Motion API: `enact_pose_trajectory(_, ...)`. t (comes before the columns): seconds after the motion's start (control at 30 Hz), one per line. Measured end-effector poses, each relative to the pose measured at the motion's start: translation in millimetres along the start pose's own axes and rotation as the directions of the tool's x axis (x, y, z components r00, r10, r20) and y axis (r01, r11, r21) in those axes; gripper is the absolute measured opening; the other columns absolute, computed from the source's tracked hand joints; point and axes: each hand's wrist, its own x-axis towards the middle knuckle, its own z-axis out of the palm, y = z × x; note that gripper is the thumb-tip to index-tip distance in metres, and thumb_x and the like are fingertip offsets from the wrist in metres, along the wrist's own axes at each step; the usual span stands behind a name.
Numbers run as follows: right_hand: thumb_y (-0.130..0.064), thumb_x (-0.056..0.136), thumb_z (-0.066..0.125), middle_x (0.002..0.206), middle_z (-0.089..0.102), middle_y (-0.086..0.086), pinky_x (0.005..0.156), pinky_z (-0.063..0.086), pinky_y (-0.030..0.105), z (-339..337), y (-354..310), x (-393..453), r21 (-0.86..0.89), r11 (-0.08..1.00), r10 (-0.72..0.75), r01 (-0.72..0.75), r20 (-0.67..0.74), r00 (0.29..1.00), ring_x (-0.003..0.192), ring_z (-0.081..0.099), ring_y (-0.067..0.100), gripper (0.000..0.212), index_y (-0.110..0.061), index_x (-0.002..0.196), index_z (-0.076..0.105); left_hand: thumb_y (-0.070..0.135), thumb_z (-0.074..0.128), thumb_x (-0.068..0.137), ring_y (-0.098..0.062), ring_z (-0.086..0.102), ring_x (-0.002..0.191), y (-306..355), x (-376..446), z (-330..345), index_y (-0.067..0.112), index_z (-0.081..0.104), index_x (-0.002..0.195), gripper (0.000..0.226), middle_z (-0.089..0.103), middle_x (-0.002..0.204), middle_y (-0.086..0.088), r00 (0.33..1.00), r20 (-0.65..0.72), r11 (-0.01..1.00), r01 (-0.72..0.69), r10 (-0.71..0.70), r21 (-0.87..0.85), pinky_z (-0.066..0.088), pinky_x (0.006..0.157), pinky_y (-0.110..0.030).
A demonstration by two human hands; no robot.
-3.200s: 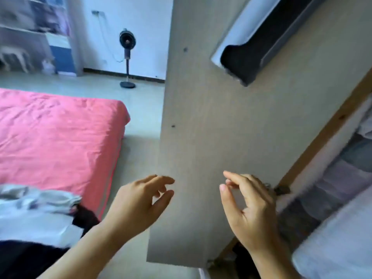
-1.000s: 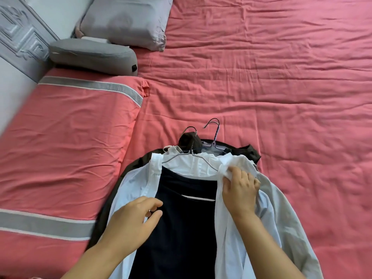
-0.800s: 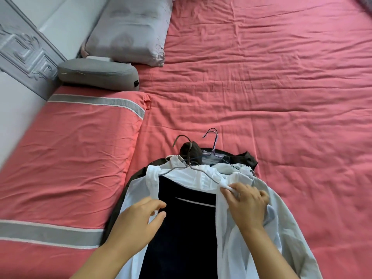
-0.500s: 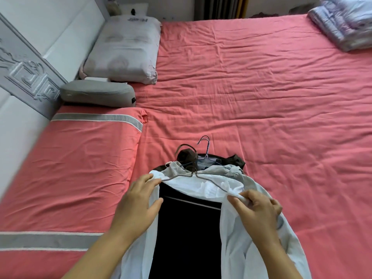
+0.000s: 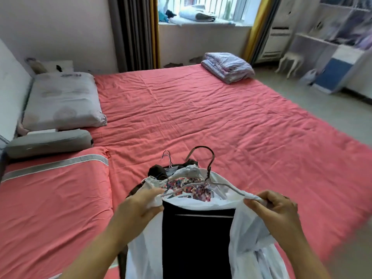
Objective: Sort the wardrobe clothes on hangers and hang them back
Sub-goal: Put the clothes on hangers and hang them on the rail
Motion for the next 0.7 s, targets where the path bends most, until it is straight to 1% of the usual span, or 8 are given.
enact_pose_trajectory(0.03, -0.057, 0.06, 0.069, 0.056, 0.06, -0.011, 0.069, 0.039, 0.039, -12.4, -9.8, -18.8, 0.014, 1.0, 0.001, -0.001, -0.03, 1.0, 0.062, 0.051, 0.015, 0.03, -0.027, 0.067, 0.067, 0.066, 0.047, 0.078, -0.006, 0.061, 0.095, 8.7, -2.9, -9.0, 0.039, 0.05, 0.114, 0.045, 0.068, 0.107, 0.011, 0.997, -0.004, 0.997, -0.073, 0.073, -0.01, 0.042, 0.076, -0.012)
enact_pose_trajectory(0.13, -0.03, 0.071, 0.081, 0.056, 0.061, -0.005, 0.061, 0.042, 0.036, -43.7, -35.0, -66.7, 0.06, 0.998, 0.025, -0.019, -0.109, 0.994, 0.056, 0.052, 0.012, 0.013, -0.026, 0.067, 0.069, 0.068, 0.034, 0.088, -0.012, 0.066, 0.083, 36.2, -3.5, -25.1, 0.033, 0.052, 0.106, 0.043, 0.069, 0.095, 0.008, 0.955, 0.004, 0.955, -0.296, 0.296, -0.034, 0.047, 0.07, -0.022)
enact_pose_trajectory(0.2, -0.023, 0.071, 0.08, 0.06, 0.063, -0.005, 0.061, 0.045, 0.035, -64.8, -49.6, -98.9, 0.082, 0.995, 0.066, -0.051, -0.188, 0.98, 0.06, 0.055, 0.013, 0.01, -0.025, 0.069, 0.07, 0.063, 0.032, 0.092, -0.011, 0.065, 0.078, 62.6, -3.5, -31.2, 0.03, 0.054, 0.102, 0.041, 0.068, 0.092, 0.008, 0.909, -0.039, 0.909, -0.415, 0.414, -0.028, 0.043, 0.064, -0.017)
enact_pose_trajectory(0.27, -0.022, 0.07, 0.08, 0.061, 0.064, -0.005, 0.06, 0.045, 0.032, -86.7, -62.2, -129.5, 0.09, 0.993, 0.101, -0.079, -0.282, 0.954, 0.06, 0.056, 0.012, 0.011, -0.025, 0.069, 0.07, 0.055, 0.038, 0.093, -0.01, 0.06, 0.078, 93.9, -5.9, -33.8, 0.029, 0.055, 0.099, 0.031, 0.066, 0.09, 0.011, 0.858, -0.106, 0.863, -0.506, 0.503, 0.004, 0.038, 0.06, -0.015)
enact_pose_trajectory(0.37, -0.026, 0.07, 0.08, 0.062, 0.065, -0.008, 0.062, 0.048, 0.031, -117.4, -78.5, -171.2, 0.038, 0.992, 0.122, -0.117, -0.442, 0.889, 0.059, 0.058, 0.011, 0.013, -0.029, 0.072, 0.068, 0.045, 0.044, 0.09, -0.009, 0.06, 0.07, 140.5, -11.9, -32.1, 0.032, 0.054, 0.095, 0.017, 0.063, 0.084, 0.013, 0.795, -0.203, 0.817, -0.575, 0.571, 0.048, 0.041, 0.051, -0.02)
enact_pose_trajectory(0.47, -0.034, 0.069, 0.081, 0.065, 0.066, -0.01, 0.063, 0.052, 0.034, -147.3, -91.4, -214.6, -0.054, 0.989, 0.082, -0.141, -0.592, 0.801, 0.062, 0.061, 0.011, 0.018, -0.032, 0.077, 0.065, 0.049, 0.036, 0.095, -0.01, 0.059, 0.062, 184.2, -18.7, -26.7, 0.031, 0.053, 0.093, 0.024, 0.064, 0.079, 0.011, 0.733, -0.268, 0.767, -0.64, 0.626, 0.039, 0.037, 0.044, -0.021)
enact_pose_trajectory(0.57, -0.05, 0.07, 0.077, 0.061, 0.063, -0.011, 0.058, 0.049, 0.031, -177.2, -106.5, -259.0, -0.16, 0.975, 0.013, -0.155, -0.653, 0.758, 0.058, 0.058, 0.009, 0.023, -0.033, 0.08, 0.065, 0.05, 0.029, 0.099, -0.011, 0.058, 0.062, 228.9, -28.4, -20.6, 0.03, 0.054, 0.094, 0.032, 0.063, 0.078, 0.008, 0.664, -0.305, 0.693, -0.72, 0.683, -0.016, 0.038, 0.044, -0.022)
enact_pose_trajectory(0.7, -0.039, 0.078, 0.072, 0.066, 0.064, -0.012, 0.057, 0.047, 0.025, -226.8, -122.8, -323.0, -0.295, 0.935, -0.033, -0.198, -0.629, 0.777, 0.065, 0.058, 0.005, 0.007, -0.033, 0.076, 0.067, 0.048, 0.032, 0.098, -0.015, 0.059, 0.06, 297.6, -52.7, -10.8, 0.027, 0.06, 0.094, 0.036, 0.063, 0.077, 0.005, 0.57, -0.342, 0.592, -0.805, 0.748, -0.047, 0.035, 0.042, -0.019)
